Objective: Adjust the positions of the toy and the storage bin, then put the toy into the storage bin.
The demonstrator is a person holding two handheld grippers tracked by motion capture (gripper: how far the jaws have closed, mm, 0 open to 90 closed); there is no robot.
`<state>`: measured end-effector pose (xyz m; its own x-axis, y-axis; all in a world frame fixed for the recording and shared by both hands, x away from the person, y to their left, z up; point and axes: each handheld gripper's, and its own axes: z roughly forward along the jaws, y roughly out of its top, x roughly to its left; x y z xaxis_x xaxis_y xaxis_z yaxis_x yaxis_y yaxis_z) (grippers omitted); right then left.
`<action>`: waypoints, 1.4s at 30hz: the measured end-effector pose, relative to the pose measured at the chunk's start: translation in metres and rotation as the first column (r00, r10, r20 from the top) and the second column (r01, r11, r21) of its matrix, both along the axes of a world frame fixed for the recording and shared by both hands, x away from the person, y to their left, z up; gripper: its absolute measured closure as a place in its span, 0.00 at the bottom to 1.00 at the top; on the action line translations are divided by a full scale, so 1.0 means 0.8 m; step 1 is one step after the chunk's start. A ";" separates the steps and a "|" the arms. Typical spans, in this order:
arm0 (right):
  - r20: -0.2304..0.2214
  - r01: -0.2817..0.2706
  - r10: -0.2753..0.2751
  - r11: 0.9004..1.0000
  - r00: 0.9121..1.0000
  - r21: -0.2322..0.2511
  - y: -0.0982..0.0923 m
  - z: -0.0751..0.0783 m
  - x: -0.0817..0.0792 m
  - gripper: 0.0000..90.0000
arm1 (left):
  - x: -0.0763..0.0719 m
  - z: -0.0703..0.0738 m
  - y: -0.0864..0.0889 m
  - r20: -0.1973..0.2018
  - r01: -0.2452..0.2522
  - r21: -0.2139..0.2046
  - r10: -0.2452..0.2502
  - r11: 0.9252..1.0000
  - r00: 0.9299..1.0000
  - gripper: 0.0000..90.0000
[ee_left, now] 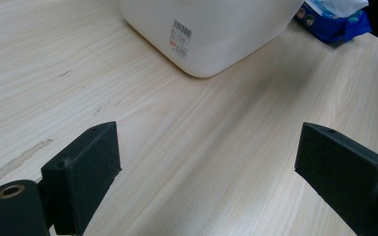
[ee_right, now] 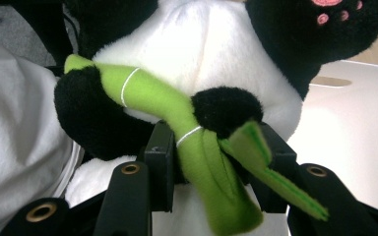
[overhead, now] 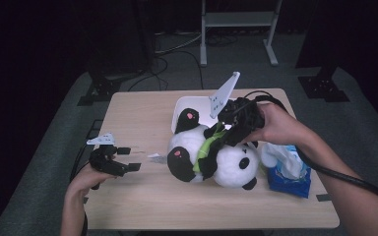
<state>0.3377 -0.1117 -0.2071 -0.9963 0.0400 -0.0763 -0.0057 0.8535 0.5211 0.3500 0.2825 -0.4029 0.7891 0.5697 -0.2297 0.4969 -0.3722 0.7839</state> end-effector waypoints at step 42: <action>0.060 0.100 -0.098 0.995 0.993 -0.026 -0.013 0.055 0.090 0.64 | 0.010 -0.012 0.000 -0.031 0.002 -0.011 -0.002 1.000 1.000 0.10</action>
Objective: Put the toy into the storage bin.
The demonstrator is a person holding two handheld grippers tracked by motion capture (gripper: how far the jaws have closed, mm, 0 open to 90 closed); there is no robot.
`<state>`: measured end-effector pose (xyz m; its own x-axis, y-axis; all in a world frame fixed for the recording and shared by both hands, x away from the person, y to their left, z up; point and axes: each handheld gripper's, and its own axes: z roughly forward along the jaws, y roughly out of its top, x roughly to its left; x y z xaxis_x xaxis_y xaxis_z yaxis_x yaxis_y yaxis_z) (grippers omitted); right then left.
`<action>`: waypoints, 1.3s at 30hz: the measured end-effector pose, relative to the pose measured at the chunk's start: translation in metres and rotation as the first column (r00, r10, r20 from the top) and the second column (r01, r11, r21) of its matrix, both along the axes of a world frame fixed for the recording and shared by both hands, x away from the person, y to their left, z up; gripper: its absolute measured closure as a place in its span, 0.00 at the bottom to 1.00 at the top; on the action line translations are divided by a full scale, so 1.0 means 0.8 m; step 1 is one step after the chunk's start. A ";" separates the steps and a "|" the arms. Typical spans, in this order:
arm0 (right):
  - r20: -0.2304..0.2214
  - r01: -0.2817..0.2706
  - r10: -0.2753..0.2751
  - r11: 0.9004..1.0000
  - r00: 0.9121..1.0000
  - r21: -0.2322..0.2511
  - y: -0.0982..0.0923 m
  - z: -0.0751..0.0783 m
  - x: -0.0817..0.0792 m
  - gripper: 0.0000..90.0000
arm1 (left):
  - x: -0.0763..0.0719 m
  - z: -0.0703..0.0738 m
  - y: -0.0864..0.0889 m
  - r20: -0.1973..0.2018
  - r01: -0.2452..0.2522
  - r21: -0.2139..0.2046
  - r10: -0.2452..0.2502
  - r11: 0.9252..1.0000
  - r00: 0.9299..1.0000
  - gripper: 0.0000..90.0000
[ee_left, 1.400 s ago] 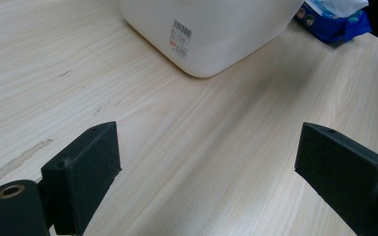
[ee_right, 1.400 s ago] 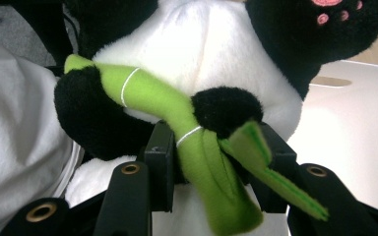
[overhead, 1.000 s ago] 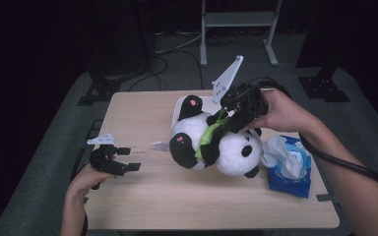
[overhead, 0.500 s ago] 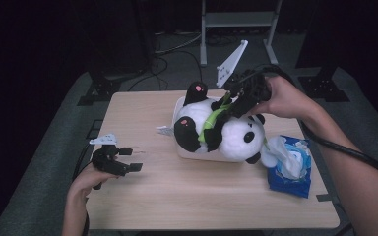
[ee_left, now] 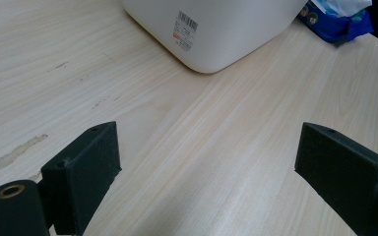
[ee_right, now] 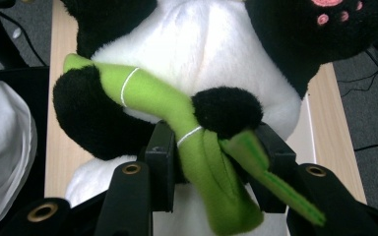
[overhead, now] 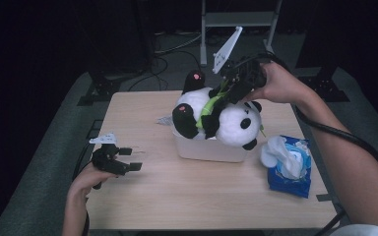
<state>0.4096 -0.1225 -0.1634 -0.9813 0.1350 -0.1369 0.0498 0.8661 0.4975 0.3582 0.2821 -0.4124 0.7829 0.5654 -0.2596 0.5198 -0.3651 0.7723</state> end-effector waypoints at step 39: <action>-0.031 0.039 -0.040 0.999 0.999 -0.037 0.006 -0.059 0.095 0.65 | -0.001 0.000 0.007 -0.003 -0.017 -0.007 0.017 1.000 1.000 0.10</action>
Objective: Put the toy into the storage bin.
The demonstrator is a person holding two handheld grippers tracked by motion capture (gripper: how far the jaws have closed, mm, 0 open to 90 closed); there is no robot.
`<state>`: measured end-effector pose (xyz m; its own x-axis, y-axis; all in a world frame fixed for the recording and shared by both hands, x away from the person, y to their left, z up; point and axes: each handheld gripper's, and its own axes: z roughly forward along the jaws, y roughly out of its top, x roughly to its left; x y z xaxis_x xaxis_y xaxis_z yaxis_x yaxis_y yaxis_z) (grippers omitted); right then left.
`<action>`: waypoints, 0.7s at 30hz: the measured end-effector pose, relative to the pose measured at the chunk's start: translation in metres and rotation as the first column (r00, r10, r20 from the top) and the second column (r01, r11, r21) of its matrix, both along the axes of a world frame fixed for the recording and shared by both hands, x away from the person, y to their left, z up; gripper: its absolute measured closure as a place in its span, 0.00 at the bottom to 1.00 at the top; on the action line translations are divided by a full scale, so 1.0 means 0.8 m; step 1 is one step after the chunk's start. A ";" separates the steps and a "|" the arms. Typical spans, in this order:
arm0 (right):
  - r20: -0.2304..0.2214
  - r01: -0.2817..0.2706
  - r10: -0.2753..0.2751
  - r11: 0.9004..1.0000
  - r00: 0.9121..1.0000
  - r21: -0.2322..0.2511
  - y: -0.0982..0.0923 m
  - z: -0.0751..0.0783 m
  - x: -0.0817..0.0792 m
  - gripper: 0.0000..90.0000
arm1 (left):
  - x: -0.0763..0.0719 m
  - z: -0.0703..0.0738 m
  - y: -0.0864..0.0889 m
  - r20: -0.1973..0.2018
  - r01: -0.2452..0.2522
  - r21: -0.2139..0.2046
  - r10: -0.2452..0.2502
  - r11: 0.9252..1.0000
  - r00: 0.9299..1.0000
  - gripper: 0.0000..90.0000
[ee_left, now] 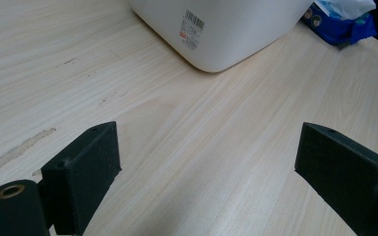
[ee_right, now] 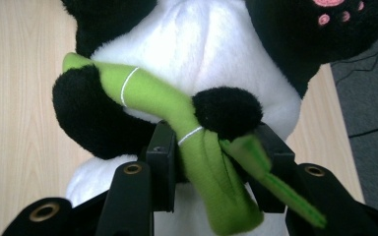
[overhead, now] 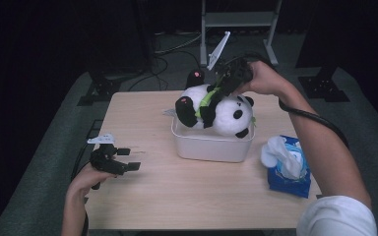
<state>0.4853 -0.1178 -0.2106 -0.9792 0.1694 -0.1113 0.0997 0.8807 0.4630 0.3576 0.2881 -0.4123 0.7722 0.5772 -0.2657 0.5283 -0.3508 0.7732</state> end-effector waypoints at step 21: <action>-0.055 -0.015 0.013 0.999 0.998 -0.034 0.007 -0.089 0.008 0.65 | -0.001 0.000 -0.005 -0.001 0.012 0.009 -0.012 1.000 1.000 0.10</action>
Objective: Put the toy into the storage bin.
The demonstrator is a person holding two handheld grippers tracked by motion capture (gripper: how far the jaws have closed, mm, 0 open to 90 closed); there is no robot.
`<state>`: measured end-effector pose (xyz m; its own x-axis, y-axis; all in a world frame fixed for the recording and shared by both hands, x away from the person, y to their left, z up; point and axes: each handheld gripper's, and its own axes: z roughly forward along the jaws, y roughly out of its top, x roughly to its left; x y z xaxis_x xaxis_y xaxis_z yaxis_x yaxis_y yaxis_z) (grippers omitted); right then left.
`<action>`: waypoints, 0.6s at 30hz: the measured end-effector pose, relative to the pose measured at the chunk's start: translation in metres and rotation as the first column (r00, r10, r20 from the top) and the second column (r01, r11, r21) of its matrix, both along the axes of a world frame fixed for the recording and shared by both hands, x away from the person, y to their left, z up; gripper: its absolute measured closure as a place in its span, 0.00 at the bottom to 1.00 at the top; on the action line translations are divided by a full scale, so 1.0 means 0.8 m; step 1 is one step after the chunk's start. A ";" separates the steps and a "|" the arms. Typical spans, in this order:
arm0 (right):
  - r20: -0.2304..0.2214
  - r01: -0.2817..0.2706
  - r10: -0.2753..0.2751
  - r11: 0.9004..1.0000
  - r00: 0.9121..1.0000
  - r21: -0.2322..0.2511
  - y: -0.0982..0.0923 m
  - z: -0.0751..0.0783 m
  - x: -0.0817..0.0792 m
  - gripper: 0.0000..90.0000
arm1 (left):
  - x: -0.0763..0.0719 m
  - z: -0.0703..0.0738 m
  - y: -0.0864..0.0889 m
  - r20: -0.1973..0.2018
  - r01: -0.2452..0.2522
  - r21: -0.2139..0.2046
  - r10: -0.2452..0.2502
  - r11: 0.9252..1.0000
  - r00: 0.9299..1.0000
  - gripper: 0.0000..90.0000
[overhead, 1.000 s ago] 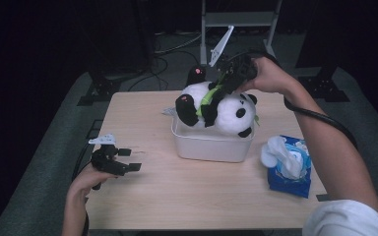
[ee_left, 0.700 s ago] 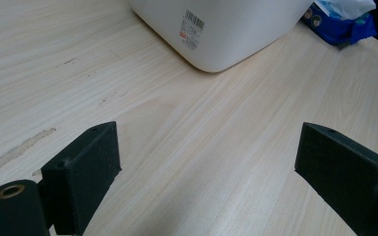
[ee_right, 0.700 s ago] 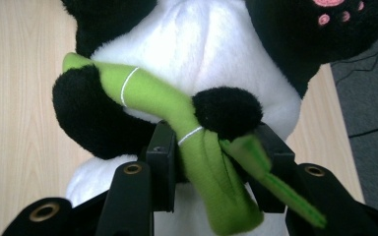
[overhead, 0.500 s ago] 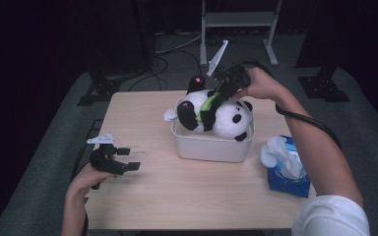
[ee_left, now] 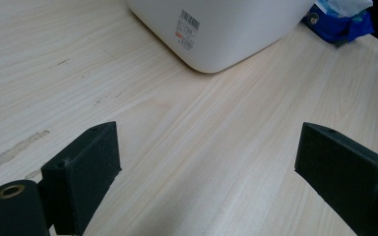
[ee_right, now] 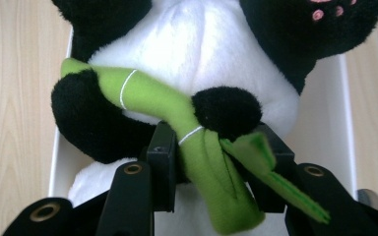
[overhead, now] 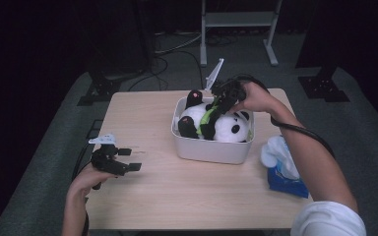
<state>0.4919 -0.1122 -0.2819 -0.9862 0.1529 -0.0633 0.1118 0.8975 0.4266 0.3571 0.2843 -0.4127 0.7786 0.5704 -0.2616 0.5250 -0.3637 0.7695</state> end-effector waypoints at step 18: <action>-0.048 -0.057 0.058 0.998 0.997 0.010 0.005 -0.031 -0.040 0.65 | -0.002 0.003 -0.003 0.007 0.010 0.002 -0.010 1.000 1.000 0.10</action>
<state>0.4603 -0.1079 -0.3064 -0.9952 0.0964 -0.0140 0.0811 0.8994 0.4296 0.3557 0.2818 -0.4106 0.7859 0.5633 -0.2551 0.5161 -0.3702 0.7724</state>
